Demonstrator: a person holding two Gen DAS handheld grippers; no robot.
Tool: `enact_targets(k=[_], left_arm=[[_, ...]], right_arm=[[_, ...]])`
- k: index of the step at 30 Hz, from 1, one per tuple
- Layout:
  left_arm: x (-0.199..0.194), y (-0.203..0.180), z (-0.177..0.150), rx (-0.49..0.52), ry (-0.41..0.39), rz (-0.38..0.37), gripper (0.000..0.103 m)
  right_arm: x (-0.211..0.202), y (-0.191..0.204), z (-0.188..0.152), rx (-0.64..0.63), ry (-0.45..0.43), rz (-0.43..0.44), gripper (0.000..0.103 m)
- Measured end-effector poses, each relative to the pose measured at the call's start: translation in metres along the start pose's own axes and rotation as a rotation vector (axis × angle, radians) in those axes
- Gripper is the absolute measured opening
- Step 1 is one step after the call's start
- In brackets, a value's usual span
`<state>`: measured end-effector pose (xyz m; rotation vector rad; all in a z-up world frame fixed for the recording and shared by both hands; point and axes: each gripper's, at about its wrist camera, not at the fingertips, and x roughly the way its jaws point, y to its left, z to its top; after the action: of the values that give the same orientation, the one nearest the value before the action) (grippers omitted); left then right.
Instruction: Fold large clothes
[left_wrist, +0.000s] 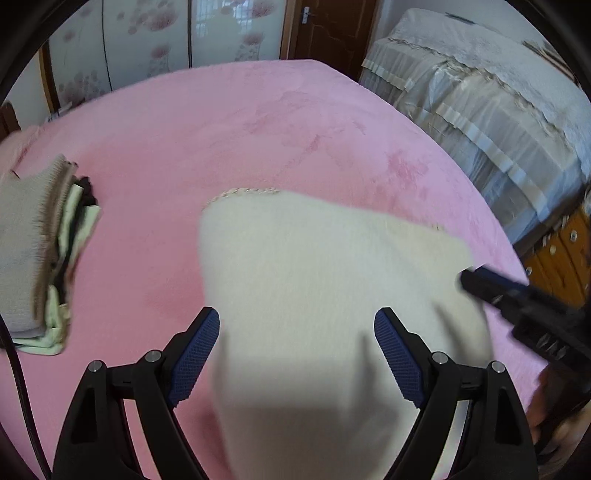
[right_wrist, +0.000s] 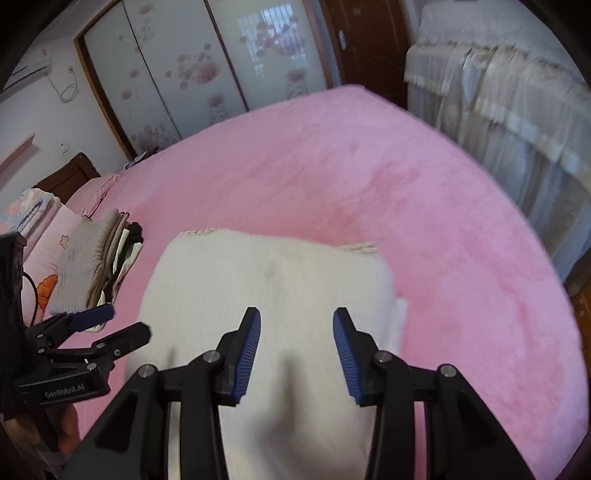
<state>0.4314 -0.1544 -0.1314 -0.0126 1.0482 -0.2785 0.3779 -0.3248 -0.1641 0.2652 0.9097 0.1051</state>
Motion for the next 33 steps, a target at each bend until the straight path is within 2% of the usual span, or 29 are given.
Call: enact_targets(k=[2, 3, 4, 6, 7, 10, 12, 15, 20, 25, 28, 30, 33], left_arm=[[0.019, 0.003, 0.007, -0.037, 0.018, -0.002, 0.085], [0.027, 0.005, 0.009, -0.047, 0.017, 0.022, 0.085], [0.035, 0.009, 0.01, -0.045, 0.013, 0.053, 0.085], [0.055, 0.018, 0.007, -0.044, 0.061, 0.056, 0.089], [0.061, 0.024, 0.005, -0.063, 0.068, 0.041, 0.092], [0.07, 0.045, -0.002, -0.183, 0.085, -0.067, 0.094], [0.072, 0.05, -0.003, -0.206, 0.086, -0.087, 0.094], [0.07, 0.051, -0.006, -0.206, 0.081, -0.078, 0.094], [0.046, 0.044, -0.004, -0.199, 0.033, -0.037, 0.093], [-0.006, 0.042, -0.002, -0.189, -0.06, -0.035, 0.093], [-0.041, 0.034, -0.006, -0.111, -0.115, -0.008, 0.093], [-0.066, 0.027, -0.011, -0.054, -0.149, -0.007, 0.093], [-0.098, 0.028, -0.02, -0.053, -0.139, -0.062, 0.093]], right_arm=[[0.03, -0.01, 0.008, 0.015, 0.061, -0.04, 0.041], [0.04, -0.017, 0.009, 0.015, 0.079, -0.074, 0.035], [0.049, -0.026, 0.009, 0.01, 0.092, -0.11, 0.019], [0.055, -0.042, 0.009, 0.02, 0.104, -0.139, 0.0], [0.056, -0.05, 0.009, 0.042, 0.106, -0.113, 0.0], [0.058, -0.057, 0.006, 0.043, 0.105, -0.083, 0.0], [0.059, -0.054, 0.005, 0.04, 0.1, -0.093, 0.0], [0.056, -0.046, 0.003, 0.046, 0.096, -0.108, 0.0], [0.031, -0.04, 0.003, 0.063, 0.084, -0.1, 0.008], [-0.018, -0.031, 0.002, 0.06, 0.027, -0.084, 0.043], [-0.053, -0.025, -0.003, 0.057, -0.017, -0.057, 0.057], [-0.074, -0.02, -0.008, 0.049, -0.034, -0.042, 0.059], [-0.103, -0.012, -0.016, 0.044, -0.043, -0.024, 0.062]])
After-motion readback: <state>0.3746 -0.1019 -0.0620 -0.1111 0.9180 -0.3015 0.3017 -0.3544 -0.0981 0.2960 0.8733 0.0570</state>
